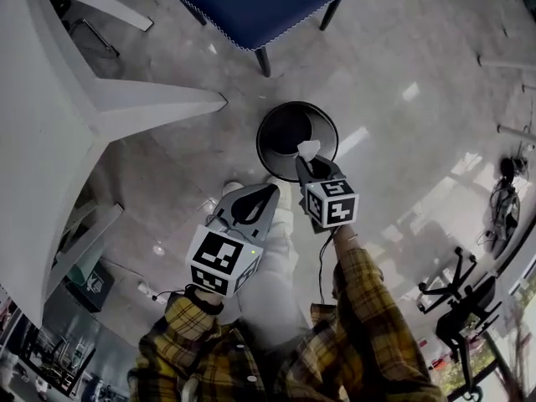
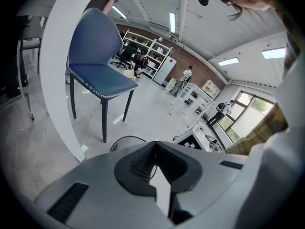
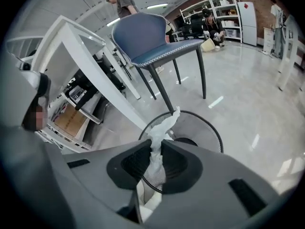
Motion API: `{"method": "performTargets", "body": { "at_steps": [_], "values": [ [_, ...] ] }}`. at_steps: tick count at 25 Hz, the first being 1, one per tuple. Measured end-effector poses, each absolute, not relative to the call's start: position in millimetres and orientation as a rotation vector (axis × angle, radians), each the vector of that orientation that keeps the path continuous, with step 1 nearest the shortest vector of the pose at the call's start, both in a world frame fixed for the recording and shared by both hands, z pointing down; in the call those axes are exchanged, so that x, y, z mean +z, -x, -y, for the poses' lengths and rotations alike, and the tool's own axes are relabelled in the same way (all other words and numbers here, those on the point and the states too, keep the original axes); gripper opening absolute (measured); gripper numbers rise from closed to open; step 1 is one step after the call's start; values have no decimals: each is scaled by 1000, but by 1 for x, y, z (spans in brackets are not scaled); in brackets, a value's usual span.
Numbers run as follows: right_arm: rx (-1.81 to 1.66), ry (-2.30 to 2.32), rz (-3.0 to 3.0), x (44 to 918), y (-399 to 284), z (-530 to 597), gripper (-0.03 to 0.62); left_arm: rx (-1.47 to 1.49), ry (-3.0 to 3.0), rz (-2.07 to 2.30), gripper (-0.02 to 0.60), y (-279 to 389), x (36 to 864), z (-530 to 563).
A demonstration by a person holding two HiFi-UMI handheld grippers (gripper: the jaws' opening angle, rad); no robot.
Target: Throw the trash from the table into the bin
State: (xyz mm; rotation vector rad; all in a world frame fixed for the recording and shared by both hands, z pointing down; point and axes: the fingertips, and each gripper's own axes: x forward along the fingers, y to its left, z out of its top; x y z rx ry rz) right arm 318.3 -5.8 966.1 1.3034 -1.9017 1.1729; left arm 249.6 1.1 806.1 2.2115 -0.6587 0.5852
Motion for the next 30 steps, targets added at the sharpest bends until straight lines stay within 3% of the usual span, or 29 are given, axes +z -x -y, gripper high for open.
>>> {"method": "performTargets", "body": {
  "at_steps": [4, 12, 20, 30],
  "values": [
    [1211, -1275, 1843, 1021, -321, 8, 38, 611, -2207, 635, 9, -257, 841, 4],
    [1328, -1203, 1722, 1084, -322, 9, 127, 660, -2194, 639, 9, -245, 874, 17],
    [1345, -1216, 1722, 1062, -321, 22, 194, 669, -2185, 607, 9, -243, 858, 12],
    [1326, -1264, 1721, 984, -327, 19, 198, 631, -2205, 622, 9, -249, 785, 9]
  ]
}}
